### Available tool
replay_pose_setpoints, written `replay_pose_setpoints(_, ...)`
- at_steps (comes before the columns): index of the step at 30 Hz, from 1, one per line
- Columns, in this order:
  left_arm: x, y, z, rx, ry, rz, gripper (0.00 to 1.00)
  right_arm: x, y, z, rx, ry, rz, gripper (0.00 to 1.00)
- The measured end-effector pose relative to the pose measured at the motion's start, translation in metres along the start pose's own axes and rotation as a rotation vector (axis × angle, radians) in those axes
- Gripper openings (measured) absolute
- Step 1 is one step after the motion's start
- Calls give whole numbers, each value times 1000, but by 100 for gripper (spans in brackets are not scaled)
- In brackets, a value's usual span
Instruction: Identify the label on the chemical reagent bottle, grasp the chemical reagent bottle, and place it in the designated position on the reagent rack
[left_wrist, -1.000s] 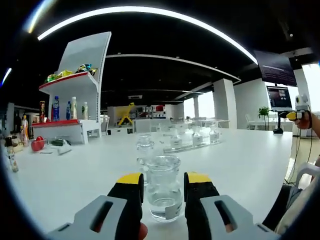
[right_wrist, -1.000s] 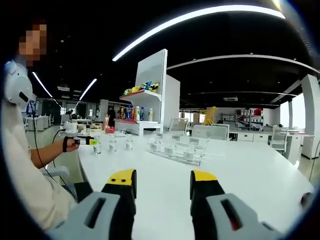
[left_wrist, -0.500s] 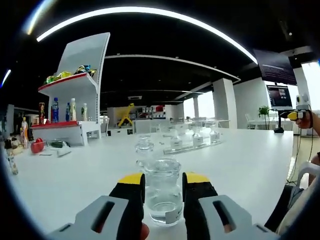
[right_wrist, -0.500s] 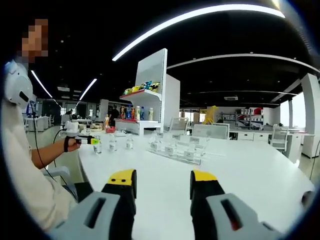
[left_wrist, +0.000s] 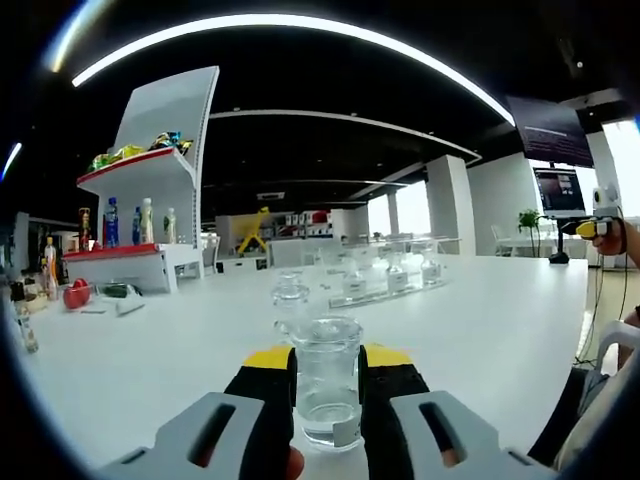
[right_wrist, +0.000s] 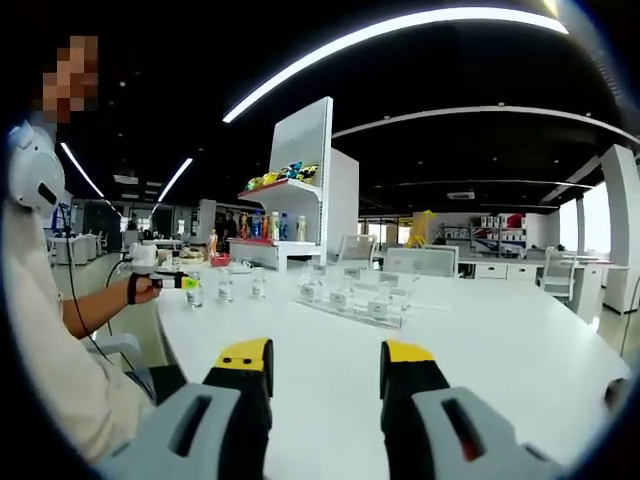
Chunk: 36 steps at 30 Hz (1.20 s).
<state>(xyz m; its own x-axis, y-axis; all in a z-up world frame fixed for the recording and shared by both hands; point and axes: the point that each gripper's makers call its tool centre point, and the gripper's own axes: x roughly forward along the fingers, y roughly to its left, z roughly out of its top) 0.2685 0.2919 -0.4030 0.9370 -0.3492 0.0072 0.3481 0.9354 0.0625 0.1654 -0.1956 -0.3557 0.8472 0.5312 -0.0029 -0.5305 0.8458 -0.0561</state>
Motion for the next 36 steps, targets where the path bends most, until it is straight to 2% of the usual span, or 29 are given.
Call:
replay_pose_setpoints(13,-2,0,-1,-17,-11,-4,21,2,2,-1,5,3,2,42)
replay_pose_setpoints(36,-2,-1,1,28,-28,4,20,4,3,-5,14,12,1,42)
